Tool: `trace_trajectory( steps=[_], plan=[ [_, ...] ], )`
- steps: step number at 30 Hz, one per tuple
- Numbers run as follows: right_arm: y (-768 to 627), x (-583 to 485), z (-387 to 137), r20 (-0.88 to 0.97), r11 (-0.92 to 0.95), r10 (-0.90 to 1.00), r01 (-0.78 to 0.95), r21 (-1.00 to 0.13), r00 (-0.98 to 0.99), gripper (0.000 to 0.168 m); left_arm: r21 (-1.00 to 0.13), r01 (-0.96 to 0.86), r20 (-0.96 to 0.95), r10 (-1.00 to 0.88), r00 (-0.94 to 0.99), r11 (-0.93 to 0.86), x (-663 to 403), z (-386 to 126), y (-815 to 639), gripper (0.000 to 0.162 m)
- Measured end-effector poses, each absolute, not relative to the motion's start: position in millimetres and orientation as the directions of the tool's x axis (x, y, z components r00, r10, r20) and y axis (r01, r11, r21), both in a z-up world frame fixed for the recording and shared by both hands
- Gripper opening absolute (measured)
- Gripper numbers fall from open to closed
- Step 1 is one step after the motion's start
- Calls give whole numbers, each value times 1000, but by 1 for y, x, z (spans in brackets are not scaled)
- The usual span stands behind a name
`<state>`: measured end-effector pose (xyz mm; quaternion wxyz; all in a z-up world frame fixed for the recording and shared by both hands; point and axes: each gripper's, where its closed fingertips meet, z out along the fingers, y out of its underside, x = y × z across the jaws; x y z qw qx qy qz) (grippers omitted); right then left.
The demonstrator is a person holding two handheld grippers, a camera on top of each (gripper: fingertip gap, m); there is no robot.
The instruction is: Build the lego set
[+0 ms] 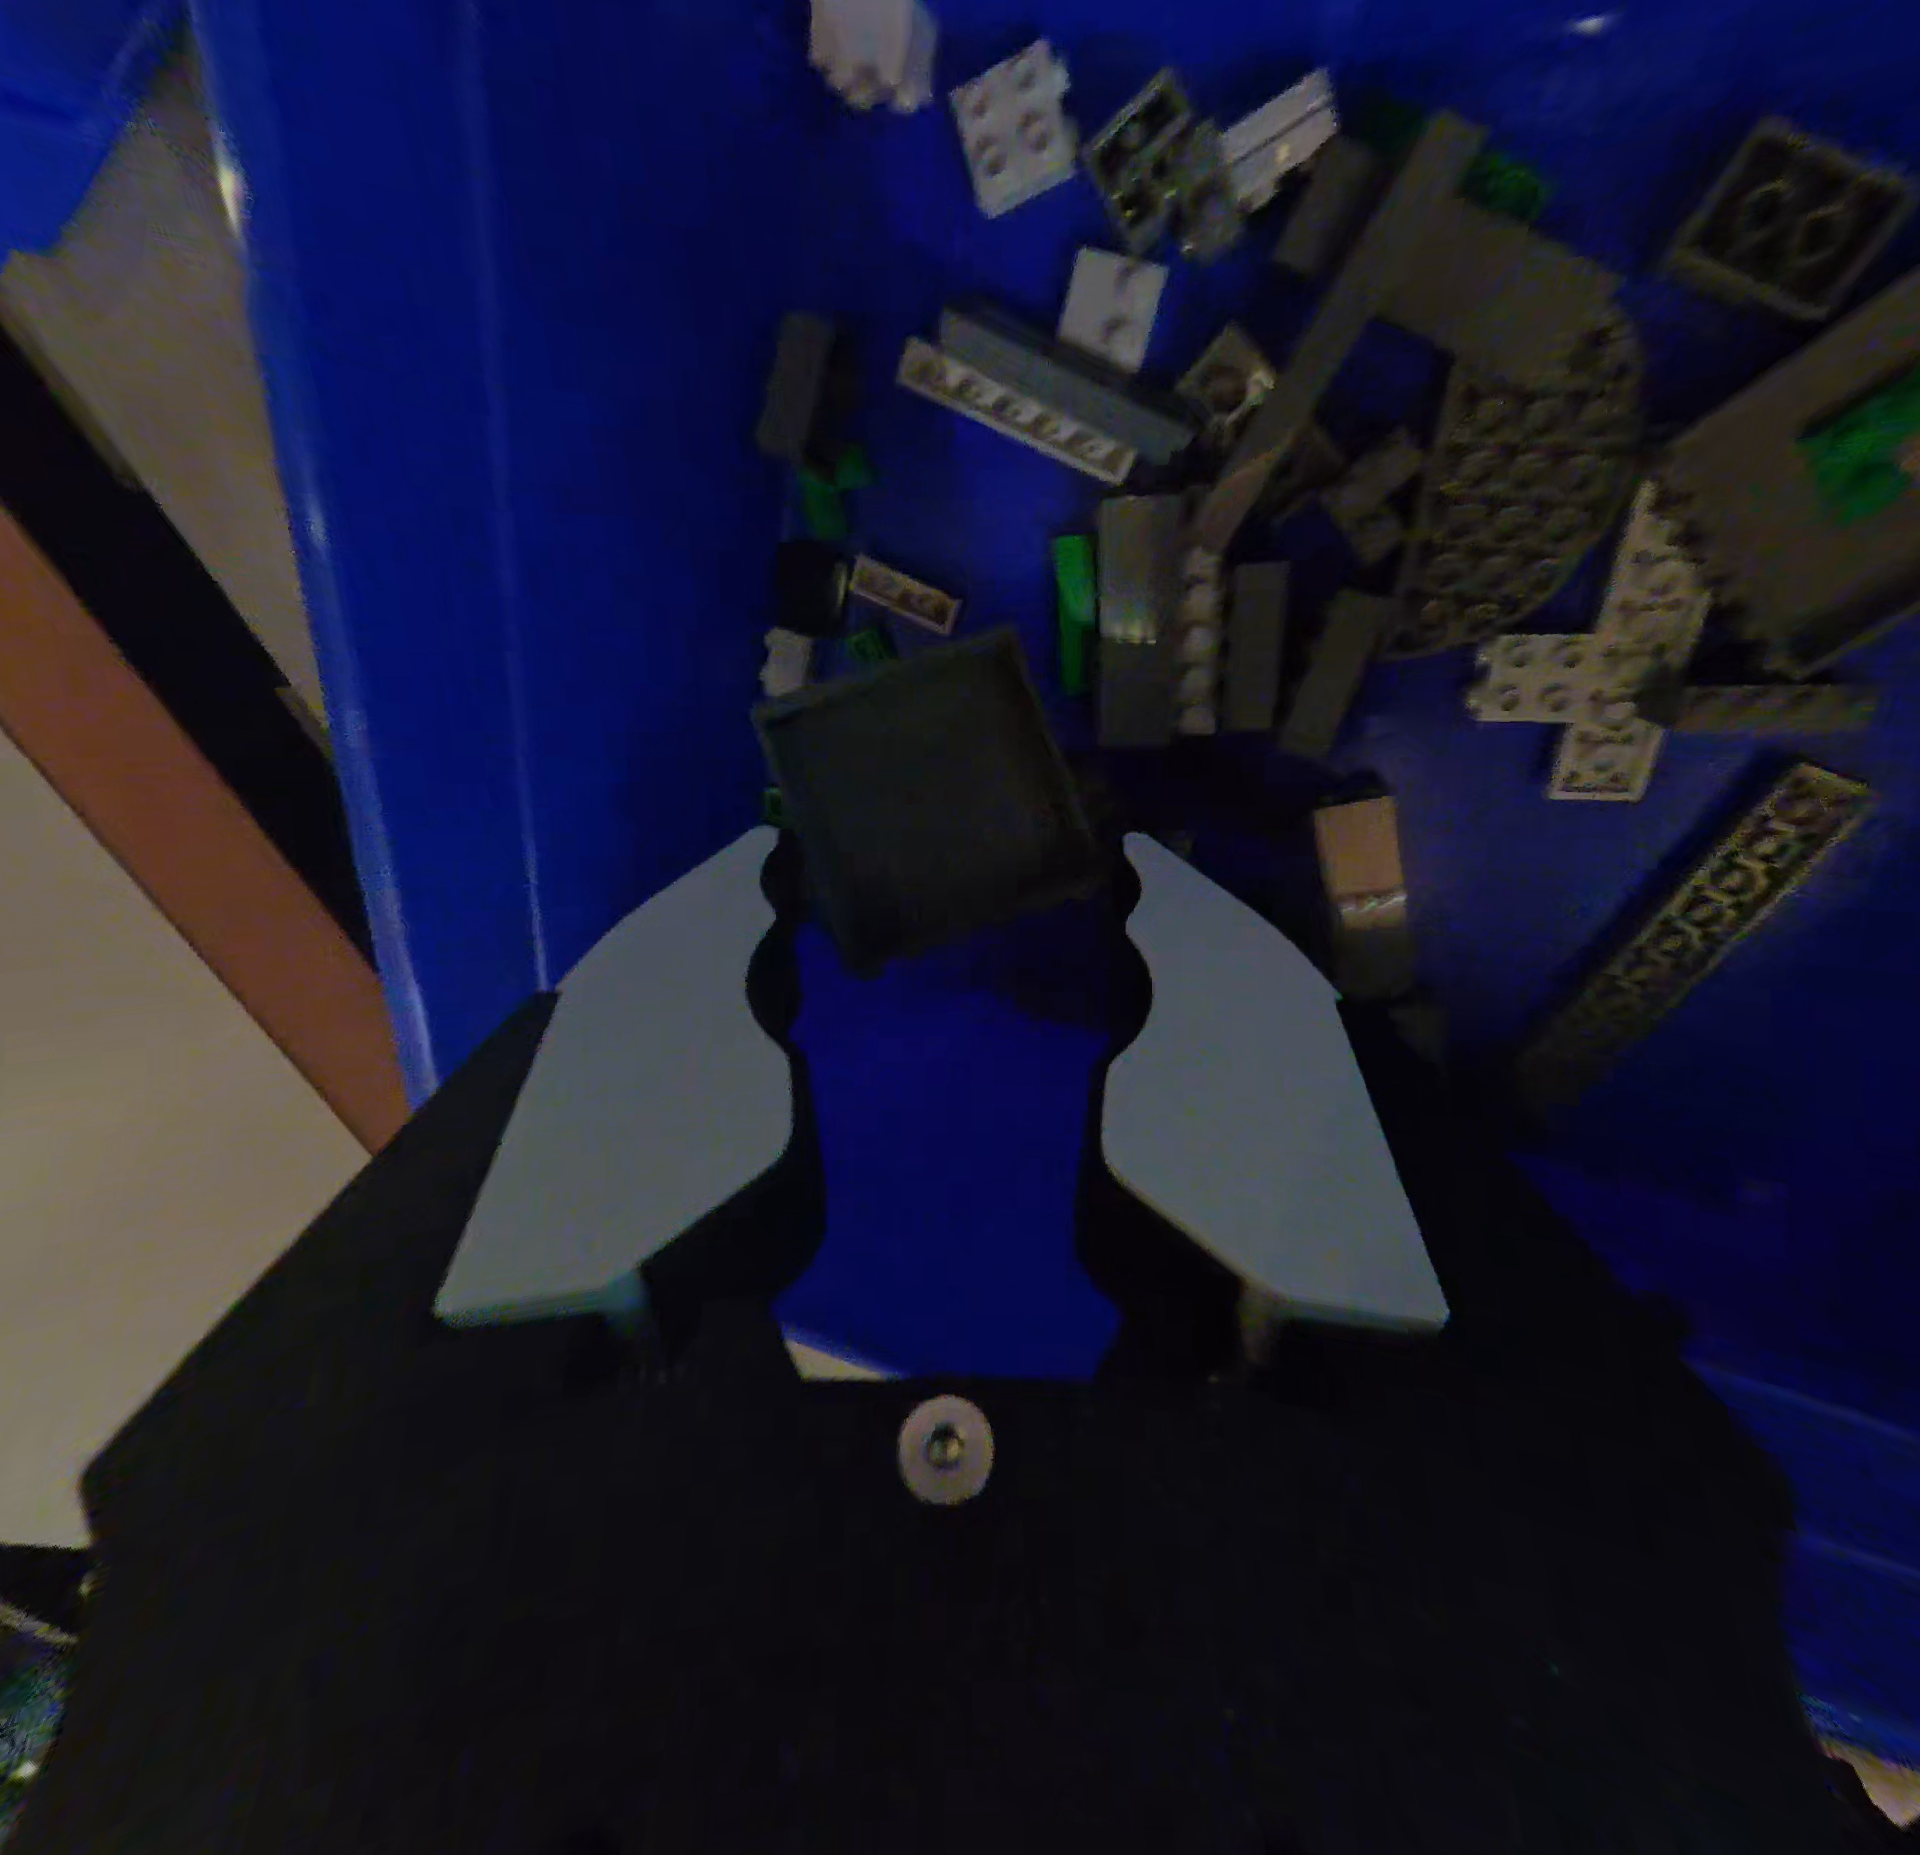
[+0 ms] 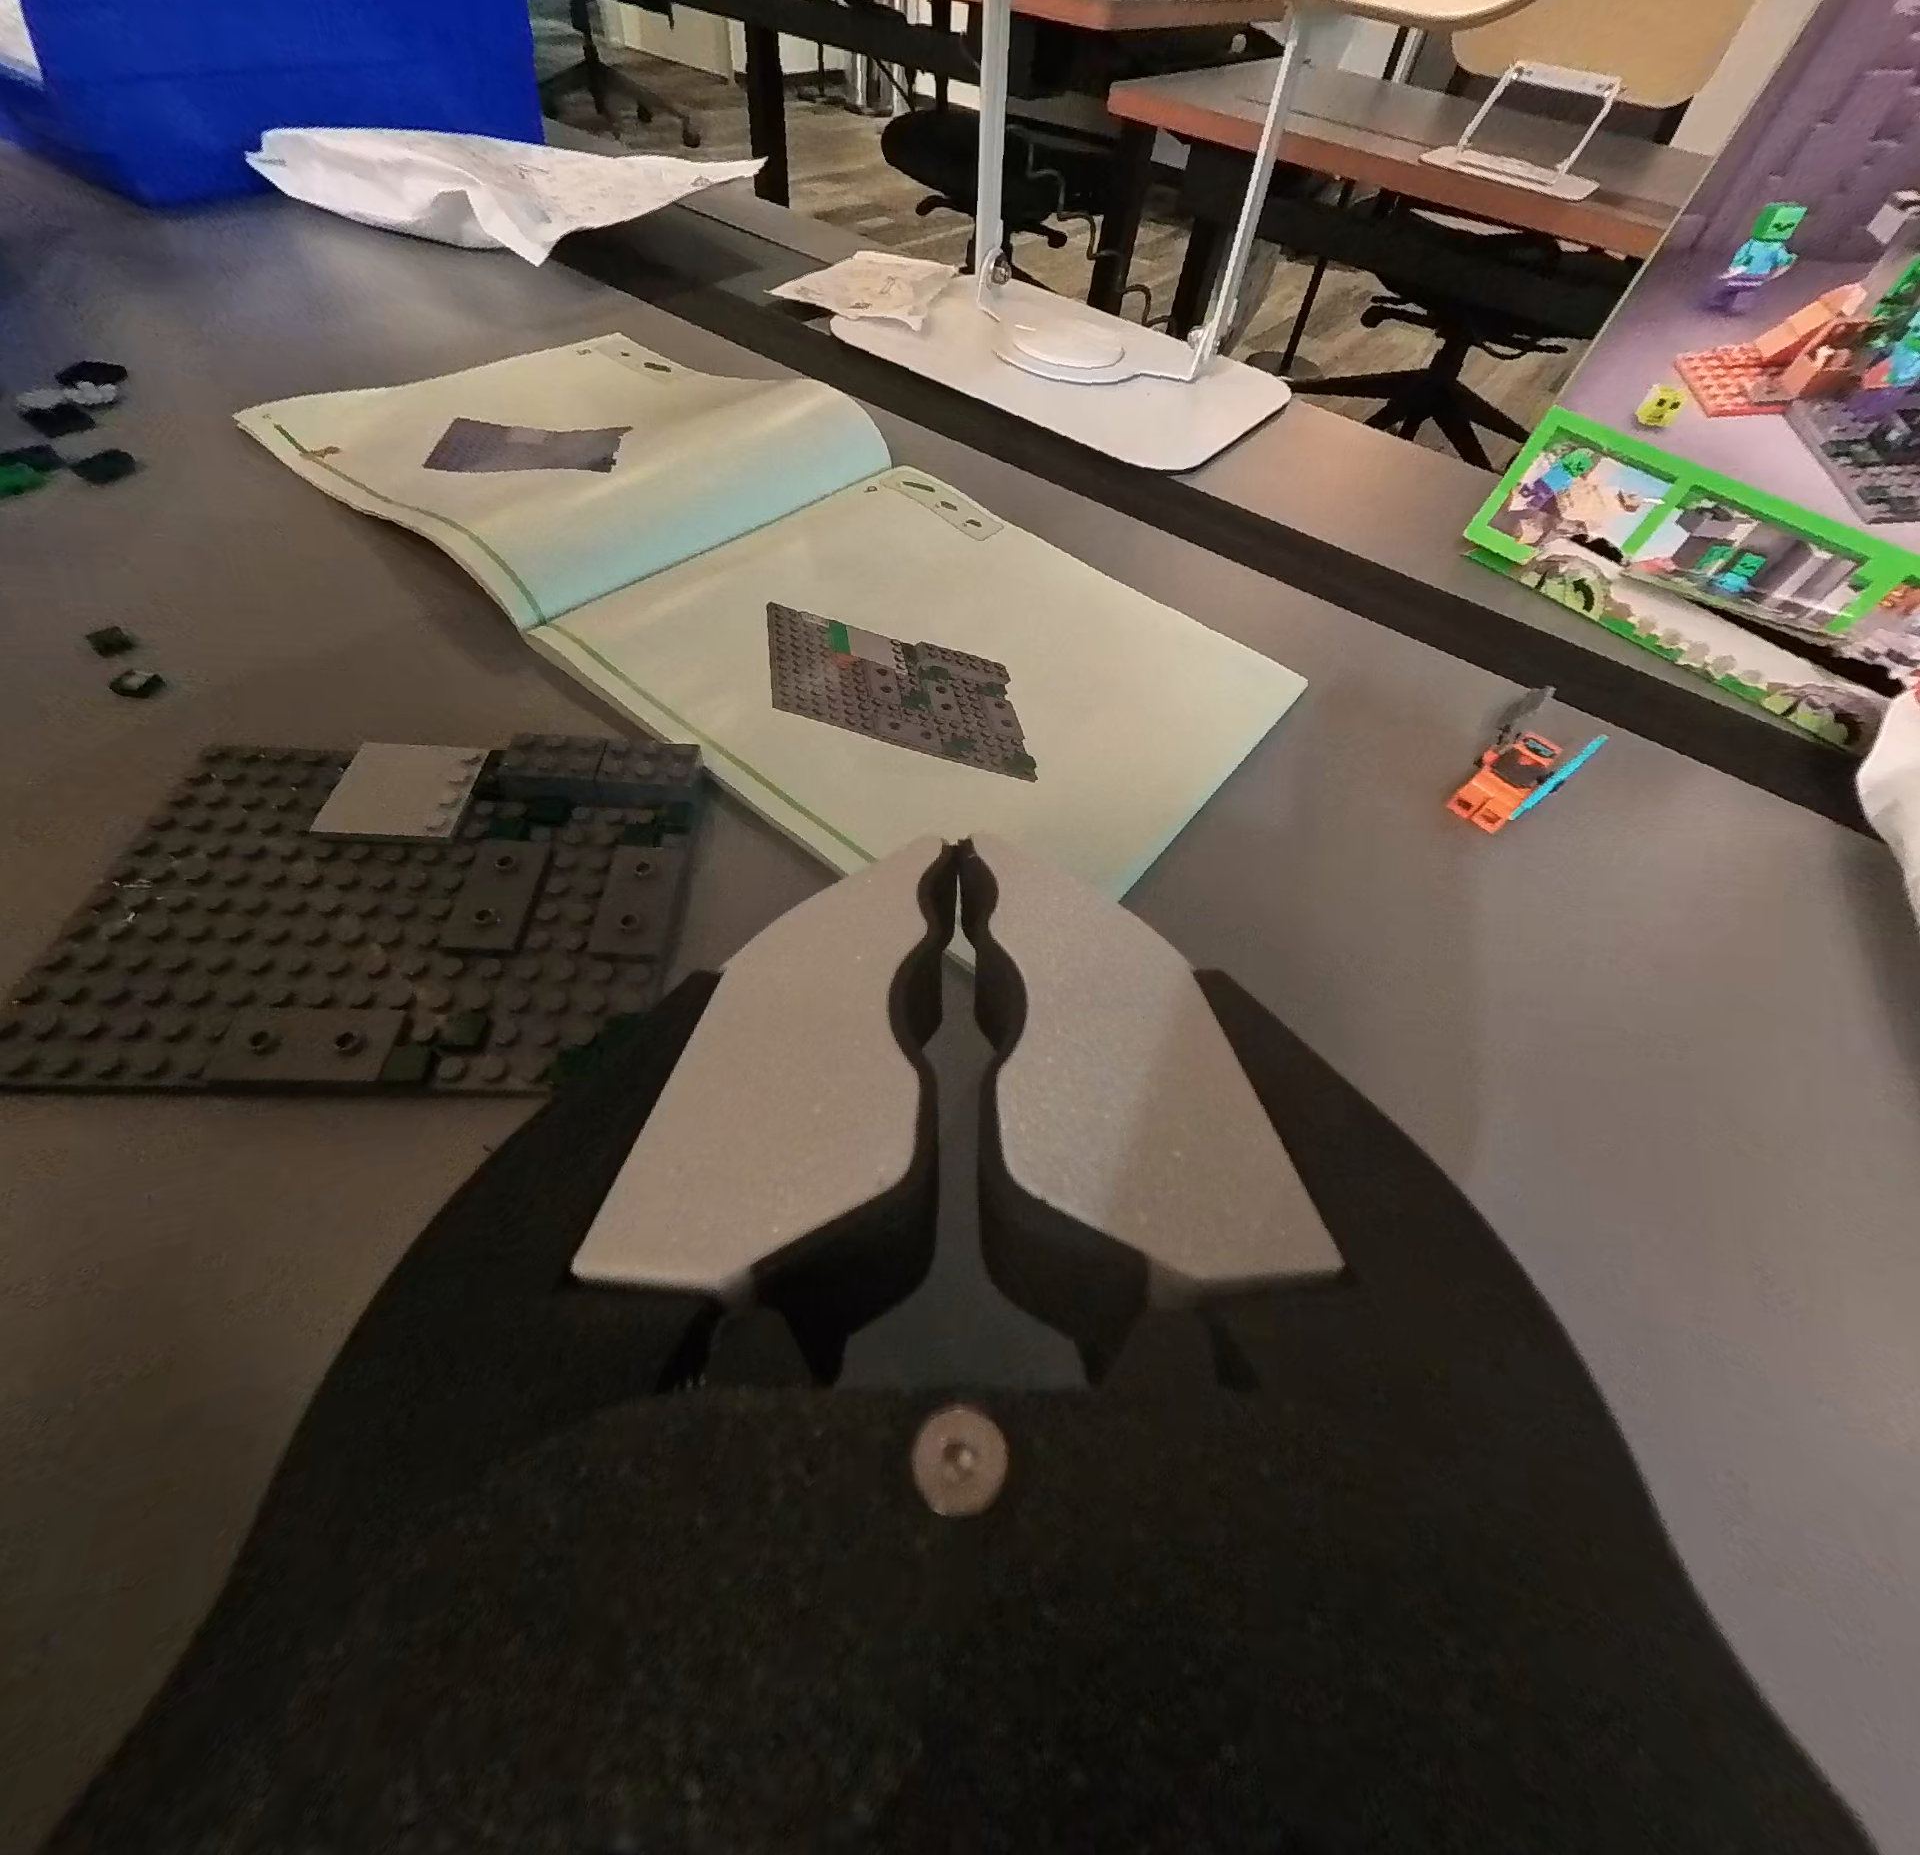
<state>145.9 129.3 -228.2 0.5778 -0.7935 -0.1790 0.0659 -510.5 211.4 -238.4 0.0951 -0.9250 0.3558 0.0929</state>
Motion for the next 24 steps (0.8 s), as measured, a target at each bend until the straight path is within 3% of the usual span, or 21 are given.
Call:
trace_trajectory(
  steps=[11, 19, 24],
  plan=[
    [130, 142, -232, 104, -278, 367, 216, -936, 924, 0, -170, -674, -237, -634, 736, -719, -507, -234, 210, 52],
    [130, 141, -229, 115, -265, 368, 223, -938, 923, 0, -303, -767, -97, -783, 615, -565, -437, -236, 184, 48],
    [132, 142, -224, 146, -242, 349, 240, -940, 926, 0, -296, -815, -83, -836, 542, -499, -417, -247, 173, 47]
  ],
)
